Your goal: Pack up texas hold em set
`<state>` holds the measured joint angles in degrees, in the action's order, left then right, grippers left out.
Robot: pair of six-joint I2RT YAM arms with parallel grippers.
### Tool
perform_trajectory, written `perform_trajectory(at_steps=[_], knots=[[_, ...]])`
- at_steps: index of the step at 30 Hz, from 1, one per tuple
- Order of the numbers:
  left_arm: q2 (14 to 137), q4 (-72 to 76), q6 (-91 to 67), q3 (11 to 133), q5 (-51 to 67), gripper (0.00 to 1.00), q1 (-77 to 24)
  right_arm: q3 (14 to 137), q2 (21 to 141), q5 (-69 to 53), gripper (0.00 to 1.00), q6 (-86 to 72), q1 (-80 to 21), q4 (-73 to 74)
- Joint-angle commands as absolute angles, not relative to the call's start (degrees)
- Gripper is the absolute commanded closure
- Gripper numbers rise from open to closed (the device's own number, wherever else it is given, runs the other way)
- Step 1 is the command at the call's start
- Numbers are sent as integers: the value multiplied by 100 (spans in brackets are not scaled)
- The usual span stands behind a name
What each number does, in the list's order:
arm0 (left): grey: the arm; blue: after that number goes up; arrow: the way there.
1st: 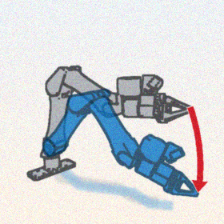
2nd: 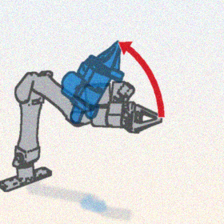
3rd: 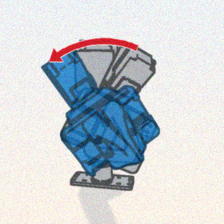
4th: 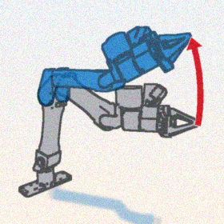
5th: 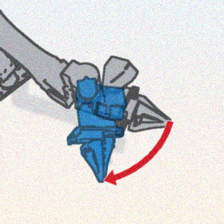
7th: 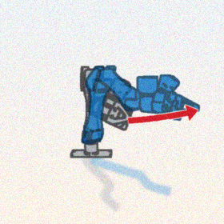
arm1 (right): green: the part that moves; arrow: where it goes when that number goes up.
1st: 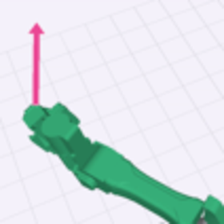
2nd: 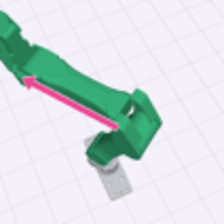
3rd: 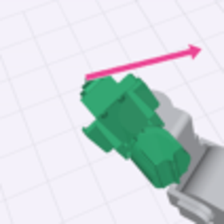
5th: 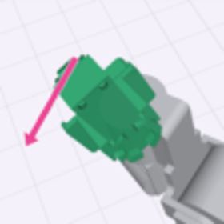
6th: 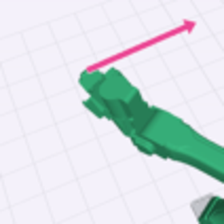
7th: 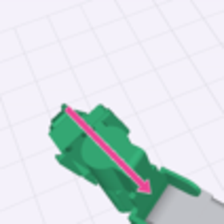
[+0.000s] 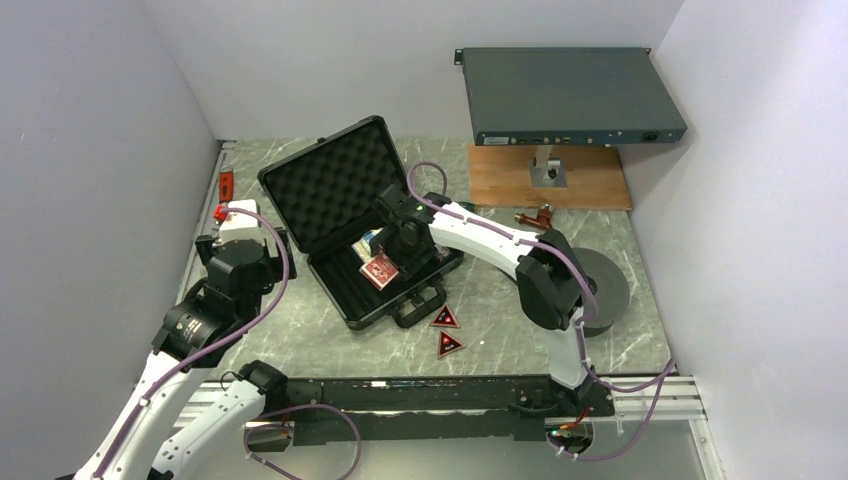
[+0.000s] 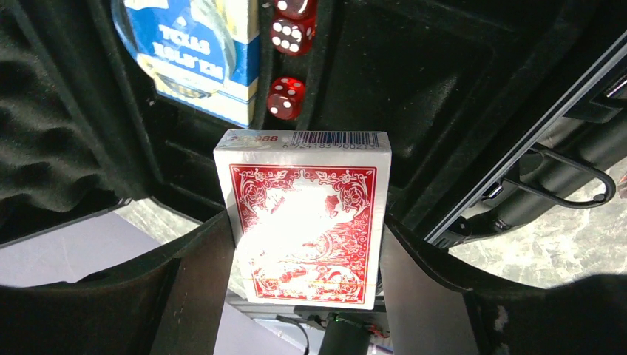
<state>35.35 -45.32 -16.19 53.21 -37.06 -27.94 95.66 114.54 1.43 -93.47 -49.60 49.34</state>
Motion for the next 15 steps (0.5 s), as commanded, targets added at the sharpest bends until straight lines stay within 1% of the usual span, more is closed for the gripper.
perform_trajectory(at_steps=[1, 4, 8, 12, 15], knots=[[3530, -4463, -1657, 5370, -3639, 2, -2768, 9864, 11660, 161, 100, -9651, -4992, 5367], [3529, -4458, -1652, 5362, -3634, 2, -2769, 9831, 11798, 63, 100, -9722, -4992, 5409], [3535, -4460, -1646, 5361, -3625, 2, -2768, 9874, 11816, 363, 100, -9899, -4984, 5655], [3540, -4456, -1644, 5366, -3610, 2, -2768, 9540, 11699, 455, 100, -10031, -4913, 5428], [3533, -4461, -1644, 5361, -3610, 2, -2769, 9530, 11779, 440, 100, -10011, -4874, 5438]])
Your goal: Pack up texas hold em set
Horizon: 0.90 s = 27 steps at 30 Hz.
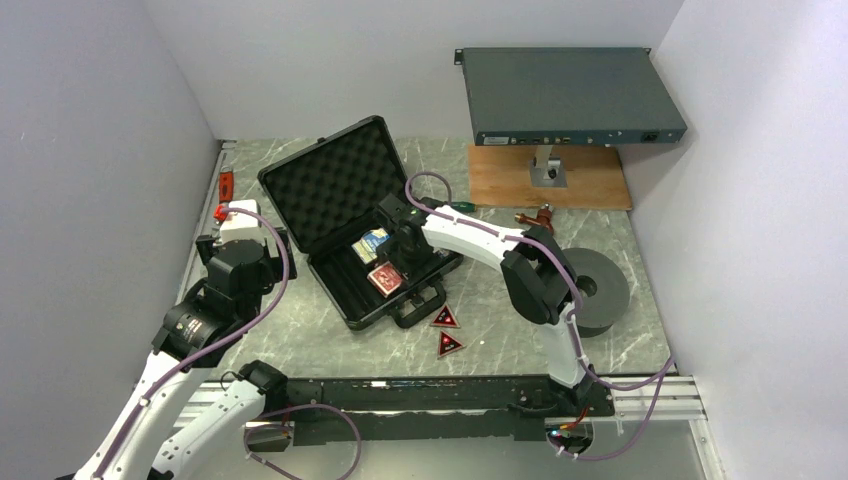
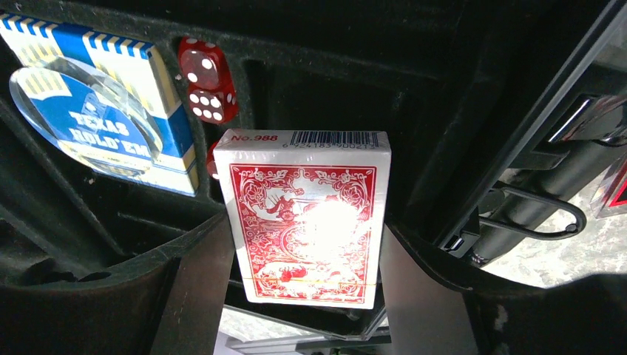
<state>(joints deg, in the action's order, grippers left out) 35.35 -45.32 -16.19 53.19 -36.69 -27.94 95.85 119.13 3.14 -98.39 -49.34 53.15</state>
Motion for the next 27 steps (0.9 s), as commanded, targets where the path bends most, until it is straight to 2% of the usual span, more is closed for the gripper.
perform_trajectory(at_steps=[1, 10, 27], knots=[[3535, -4457, -1648, 5361, -3610, 2, -2769, 9553, 11818, 466, 100, -10011, -4870, 5463], [3543, -4473, -1652, 5361, -3625, 2, -2769, 9647, 11942, 995, 100, -10081, -4865, 5657], [3537, -4475, -1652, 5360, -3639, 2, -2769, 9318, 11994, 1117, 100, -9906, -4852, 5304]])
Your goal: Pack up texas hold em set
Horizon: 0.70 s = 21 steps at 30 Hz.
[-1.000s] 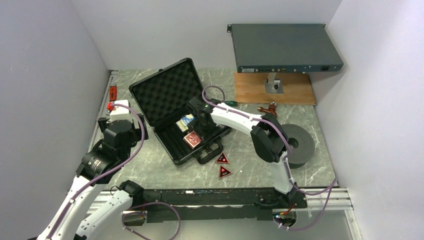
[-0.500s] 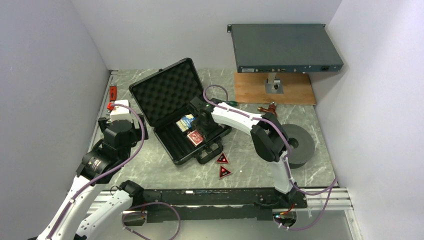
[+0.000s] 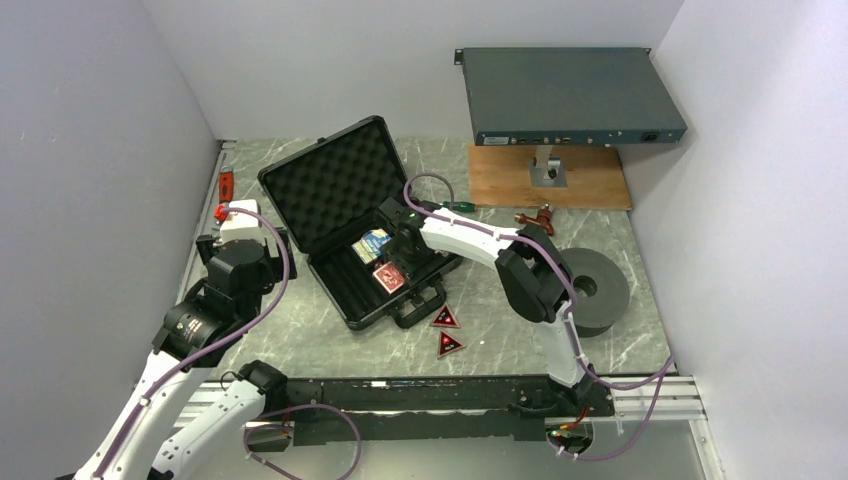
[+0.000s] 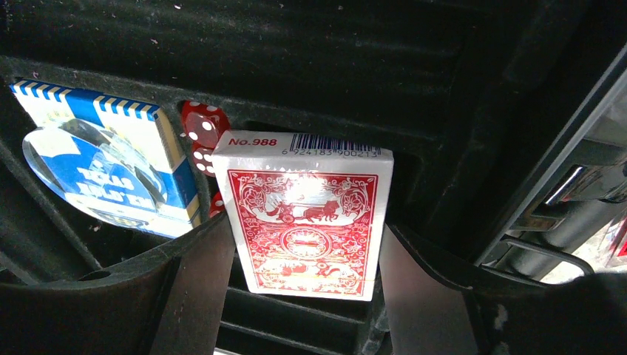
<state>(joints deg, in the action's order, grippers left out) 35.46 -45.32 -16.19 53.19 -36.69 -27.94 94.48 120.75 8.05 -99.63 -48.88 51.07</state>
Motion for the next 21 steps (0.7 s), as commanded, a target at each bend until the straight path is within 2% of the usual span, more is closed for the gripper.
perform_trajectory(at_steps=[1, 6, 10, 14, 17, 21], knots=[[3544, -4474, -1652, 5361, -3643, 2, -2769, 9329, 12002, 1138, 100, -9920, -4852, 5347], [3550, -4474, -1652, 5361, -3637, 2, -2769, 9332, 12137, 985, 100, -9806, -4822, 5337], [3536, -4474, -1652, 5361, -3640, 2, -2769, 9301, 12217, 820, 92, -9779, -4791, 5314], [3534, -4474, -1661, 5361, -3644, 2, -2766, 9259, 12082, 1000, 78, -9817, -4786, 5361], [3542, -4478, -1662, 5362, -3647, 2, -2769, 9257, 12007, 1068, 64, -9819, -4760, 5439], [3547, -4480, -1661, 5362, -3655, 2, -2769, 9252, 11986, 1058, 55, -9799, -4730, 5490]])
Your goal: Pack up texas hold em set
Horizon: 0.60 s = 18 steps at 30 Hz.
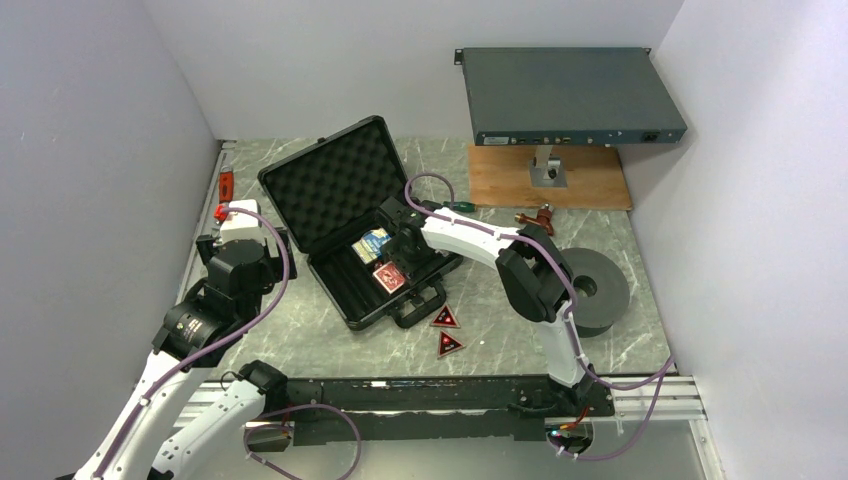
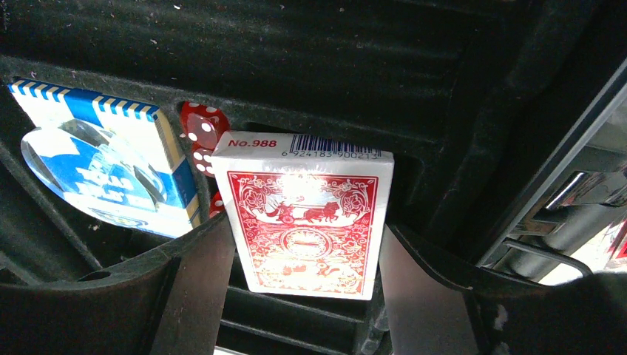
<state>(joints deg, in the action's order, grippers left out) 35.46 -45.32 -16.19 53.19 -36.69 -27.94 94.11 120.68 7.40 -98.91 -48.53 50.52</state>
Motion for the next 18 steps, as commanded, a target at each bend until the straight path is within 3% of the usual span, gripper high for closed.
perform_trajectory(at_steps=[1, 6, 9, 15, 18], knots=[[3551, -4482, -1661, 5361, -3656, 2, -2769, 9235, 11968, 1055, 53, -9796, -4722, 5492], [3560, -4482, -1661, 5369, -3672, 2, -2769, 9204, 11883, 1134, 44, -9759, -4631, 5535], [3576, -4482, -1661, 5370, -3674, 2, -2766, 9213, 11798, 1153, 34, -9692, -4560, 5567], [3588, -4486, -1661, 5370, -3691, 2, -2764, 9345, 11794, 1199, 26, -9484, -4490, 5720], [3603, -4482, -1661, 5370, -3691, 2, -2760, 9301, 11769, 1146, 14, -9418, -4475, 5653]])
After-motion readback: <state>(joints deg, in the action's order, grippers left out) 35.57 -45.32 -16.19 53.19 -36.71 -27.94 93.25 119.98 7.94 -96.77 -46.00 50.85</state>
